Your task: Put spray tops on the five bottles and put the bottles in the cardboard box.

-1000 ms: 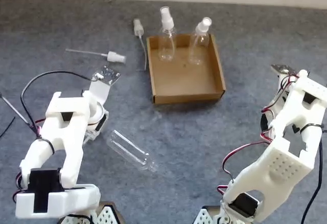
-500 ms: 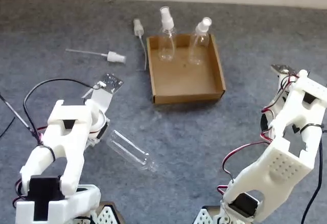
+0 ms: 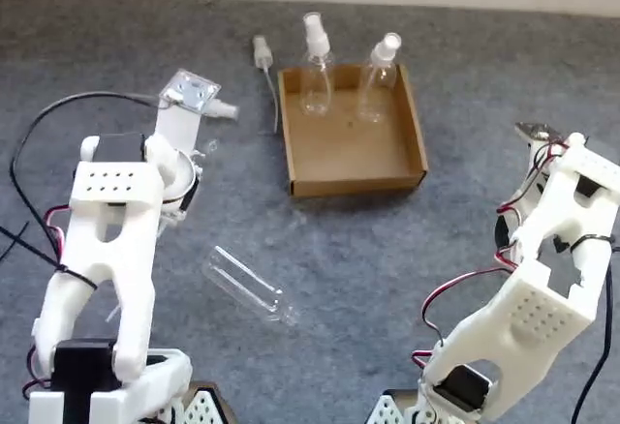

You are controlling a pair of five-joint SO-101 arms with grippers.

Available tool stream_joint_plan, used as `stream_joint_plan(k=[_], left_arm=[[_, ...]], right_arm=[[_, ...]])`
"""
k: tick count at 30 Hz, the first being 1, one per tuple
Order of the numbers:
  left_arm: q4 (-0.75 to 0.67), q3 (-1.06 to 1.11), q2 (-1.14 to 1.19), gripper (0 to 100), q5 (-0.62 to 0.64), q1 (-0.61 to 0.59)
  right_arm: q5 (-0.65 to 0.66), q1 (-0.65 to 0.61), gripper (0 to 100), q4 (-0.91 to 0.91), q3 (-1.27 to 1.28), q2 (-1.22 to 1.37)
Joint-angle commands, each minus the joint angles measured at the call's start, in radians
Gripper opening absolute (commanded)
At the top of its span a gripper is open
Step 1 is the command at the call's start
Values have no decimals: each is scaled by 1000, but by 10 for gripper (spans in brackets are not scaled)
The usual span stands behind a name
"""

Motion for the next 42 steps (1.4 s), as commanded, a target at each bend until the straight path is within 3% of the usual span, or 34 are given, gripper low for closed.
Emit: stream_joint_plan(k=[1,8,12,17,21,27,31,35,42], left_arm=[[17,-51,-33,6,12,24],[17,-65,-41,7,12,24],[23,-134,-42,7,20,24],[63,-291,-42,6,100,27],[117,-437,-44,5,161,73],[158,-668,-44,5,210,159],[230,-806,-44,5,276,203],[334,-926,-54,5,282,266],[342,-949,-196,5,354,380]], right_arm=[[9,8,207,12,-48,-18],[9,7,67,12,-67,-21],[-17,-21,2,59,-200,-21],[-173,-130,3,262,-556,-21],[-342,-245,3,285,-823,-41],[-519,-430,3,285,-791,-188],[-595,-539,3,285,-645,-381],[-609,-645,3,242,-318,-671],[-678,-843,3,-297,547,-1237]])
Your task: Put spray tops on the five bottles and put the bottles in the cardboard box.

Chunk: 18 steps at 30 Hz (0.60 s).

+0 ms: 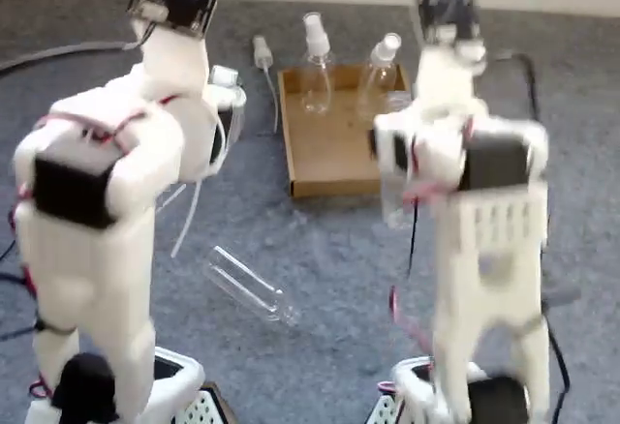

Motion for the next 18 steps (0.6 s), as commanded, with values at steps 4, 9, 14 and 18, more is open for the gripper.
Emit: stream_joint_plan(k=[4,9,14,18], left_arm=[[-107,-33,-77,5,55,130],[-404,13,-76,5,104,203],[-689,216,-81,5,107,222],[-806,315,-87,5,110,223]], right_arm=[[-25,-147,3,-473,777,-463],[-114,-203,3,-725,1003,-619],[-114,-202,4,-819,1148,-736],[-114,-202,4,-832,1230,-843]])
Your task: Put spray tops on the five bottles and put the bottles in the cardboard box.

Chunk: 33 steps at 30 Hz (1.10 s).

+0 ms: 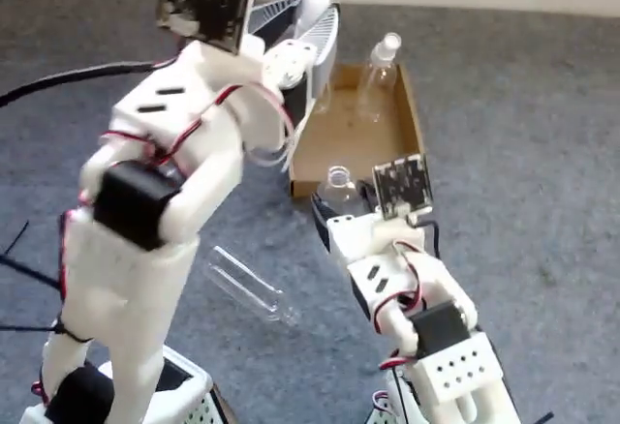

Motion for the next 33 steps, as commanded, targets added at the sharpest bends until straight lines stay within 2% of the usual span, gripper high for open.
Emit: stream_joint_plan(k=[1,5,13,27,33], left_arm=[[-100,41,-30,5,12,22],[-98,47,-30,5,14,58],[-121,54,-19,5,6,174],[-377,274,-21,5,6,165],[-382,332,-27,5,6,165]], right_arm=[[-9,-12,4,-64,39,-105],[-9,-13,4,-150,139,-214],[-9,-13,4,-154,202,-271],[-9,-13,4,-153,203,-272],[-9,-8,4,-153,203,-272]])
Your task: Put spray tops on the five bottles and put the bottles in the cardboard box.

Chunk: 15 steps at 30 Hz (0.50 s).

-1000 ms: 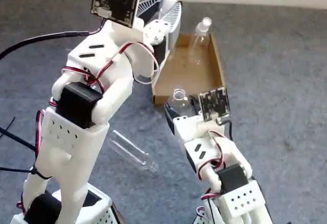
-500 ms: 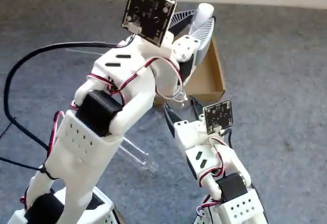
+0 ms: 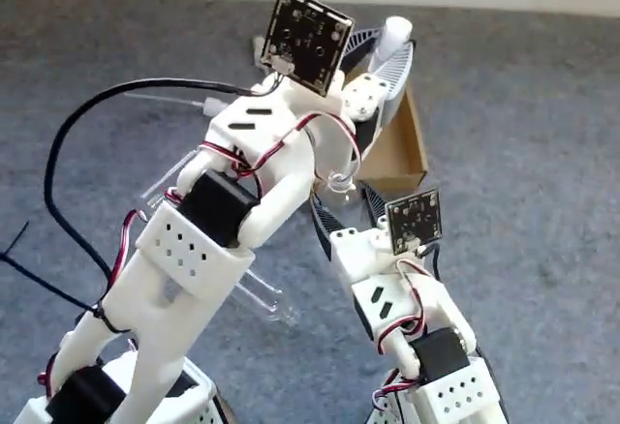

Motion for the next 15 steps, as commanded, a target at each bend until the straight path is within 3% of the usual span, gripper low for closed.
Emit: stream_joint_plan(k=[1,8,15], left_arm=[[-25,22,-28,5,6,7],[60,139,-154,5,6,7],[127,400,-371,5,-11,7]], right_arm=[[-9,-2,4,-27,-8,-10],[-17,44,4,-30,-10,-10],[-18,56,4,-31,-10,-10]])
